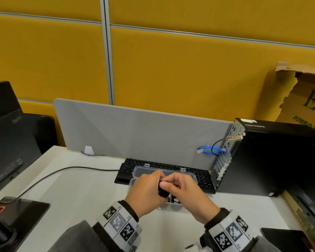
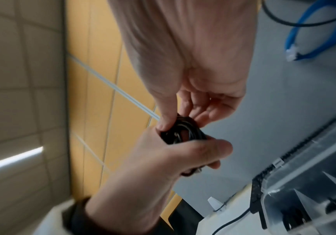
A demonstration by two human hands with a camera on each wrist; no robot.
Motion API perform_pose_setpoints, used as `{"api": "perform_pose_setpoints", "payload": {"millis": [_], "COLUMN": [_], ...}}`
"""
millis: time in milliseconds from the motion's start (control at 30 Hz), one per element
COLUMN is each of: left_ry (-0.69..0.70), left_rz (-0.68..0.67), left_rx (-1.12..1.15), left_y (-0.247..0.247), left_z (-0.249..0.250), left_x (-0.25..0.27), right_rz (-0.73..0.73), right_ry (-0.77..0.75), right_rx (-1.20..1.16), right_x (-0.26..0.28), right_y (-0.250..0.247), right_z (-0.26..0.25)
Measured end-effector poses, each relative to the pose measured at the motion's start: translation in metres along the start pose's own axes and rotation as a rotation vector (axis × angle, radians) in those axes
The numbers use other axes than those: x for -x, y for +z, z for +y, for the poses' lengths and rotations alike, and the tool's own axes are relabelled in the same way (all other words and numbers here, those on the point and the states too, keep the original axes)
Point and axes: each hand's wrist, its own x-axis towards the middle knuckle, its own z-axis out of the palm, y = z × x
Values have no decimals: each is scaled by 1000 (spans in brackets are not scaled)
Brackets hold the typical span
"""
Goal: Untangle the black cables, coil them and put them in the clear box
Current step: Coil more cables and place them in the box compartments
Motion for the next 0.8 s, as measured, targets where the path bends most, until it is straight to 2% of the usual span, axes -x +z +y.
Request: {"api": "perform_pose_setpoints", "payload": {"millis": [133,267,400,467,633,800], "left_ry": [59,49,-24,-42,-104,-137], "left_rz": [0,-32,-57,-55,-47,-85], "left_rx": [142,327,481,518,578,628], "left_y": [15,21,30,36,42,61], "left_z": [-1,-3,-3,-1,6,7], "left_x": [1,-1,-3,-3,-5,-7], "right_rz": [-83,22,202,241,208,69], "right_ry": [31,-125,-179,-198,-254,-132], "right_rx": [4,353,281,298,421,386], "right_x": [3,3,7,7,5,4], "right_y": [-9,-11,-5,-6,-11,-22], "right_z": [7,21,29,31,37,53]}}
